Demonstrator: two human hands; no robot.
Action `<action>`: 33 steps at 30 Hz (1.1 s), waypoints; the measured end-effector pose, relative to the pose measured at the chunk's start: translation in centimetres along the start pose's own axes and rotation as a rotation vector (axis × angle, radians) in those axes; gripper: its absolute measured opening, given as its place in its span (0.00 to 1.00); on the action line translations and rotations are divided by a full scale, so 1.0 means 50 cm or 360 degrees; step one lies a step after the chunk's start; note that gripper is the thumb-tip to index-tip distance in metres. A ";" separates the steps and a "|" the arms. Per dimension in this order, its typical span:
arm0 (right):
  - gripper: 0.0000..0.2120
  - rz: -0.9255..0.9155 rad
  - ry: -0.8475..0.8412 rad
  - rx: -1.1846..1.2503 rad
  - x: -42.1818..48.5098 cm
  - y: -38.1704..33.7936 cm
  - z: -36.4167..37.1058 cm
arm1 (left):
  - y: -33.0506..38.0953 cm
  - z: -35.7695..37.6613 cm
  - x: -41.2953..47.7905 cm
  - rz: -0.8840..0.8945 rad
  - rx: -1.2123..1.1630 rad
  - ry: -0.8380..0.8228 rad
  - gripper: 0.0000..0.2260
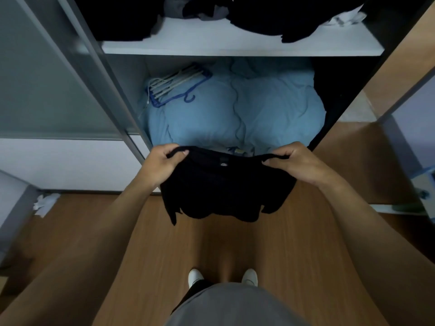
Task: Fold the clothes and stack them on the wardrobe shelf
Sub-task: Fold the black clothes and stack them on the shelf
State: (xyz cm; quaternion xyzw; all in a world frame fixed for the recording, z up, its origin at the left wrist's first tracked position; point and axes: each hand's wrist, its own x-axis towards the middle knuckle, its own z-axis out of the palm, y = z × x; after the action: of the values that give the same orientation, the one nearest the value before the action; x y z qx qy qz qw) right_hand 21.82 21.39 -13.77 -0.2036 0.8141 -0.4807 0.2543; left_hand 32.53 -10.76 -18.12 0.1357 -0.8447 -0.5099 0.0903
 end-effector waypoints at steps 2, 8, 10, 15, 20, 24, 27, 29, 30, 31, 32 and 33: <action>0.08 0.0023 -0.0105 -0.0102 -0.001 -0.001 -0.004 | 0.019 -0.002 0.009 0.0050 -0.0047 0.0166 0.08; 0.13 -0.0120 0.0394 -0.0082 0.014 0.027 -0.008 | 0.054 -0.012 0.017 0.0171 0.0229 0.0043 0.09; 0.16 -0.0085 0.0522 -0.0214 0.027 0.042 0.000 | 0.082 -0.007 0.015 0.0287 0.0316 -0.0052 0.12; 0.13 -0.0084 0.0928 0.0032 0.043 0.047 0.022 | 0.108 0.021 0.013 0.0211 -0.0054 -0.0183 0.18; 0.05 0.0000 0.1156 -0.0045 0.040 0.057 0.023 | 0.030 0.012 -0.010 -0.0256 0.0069 -0.0507 0.18; 0.12 0.0210 0.1175 -0.0079 0.034 0.061 0.041 | 0.014 0.027 -0.035 -0.0529 -0.0149 -0.0429 0.14; 0.16 0.0443 0.0960 0.0111 0.026 0.052 0.075 | 0.036 0.080 -0.042 -0.0732 -0.0402 -0.0207 0.14; 0.14 0.0441 0.0759 0.0263 0.015 0.034 0.111 | 0.057 0.113 -0.046 -0.0853 -0.0633 -0.0116 0.12; 0.14 0.0410 0.0692 0.0307 0.009 0.024 0.131 | 0.067 0.126 -0.048 -0.0871 -0.0699 -0.0090 0.14; 0.14 0.0371 0.0643 0.0324 0.003 0.013 0.148 | 0.075 0.138 -0.050 -0.0858 -0.0718 -0.0080 0.16; 0.14 0.0338 0.0615 0.0319 -0.001 0.003 0.162 | 0.082 0.149 -0.053 -0.0807 -0.0714 -0.0074 0.16; 0.15 0.0317 0.0593 0.0312 -0.003 -0.006 0.173 | 0.089 0.158 -0.056 -0.0752 -0.0704 -0.0074 0.16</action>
State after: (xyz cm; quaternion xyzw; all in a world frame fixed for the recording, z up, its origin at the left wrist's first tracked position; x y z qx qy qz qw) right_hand 27.26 15.48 -17.01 -0.0044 0.8125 -0.5593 0.1643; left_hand 32.25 -1.26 -17.90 0.2935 -0.6603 -0.6909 -0.0226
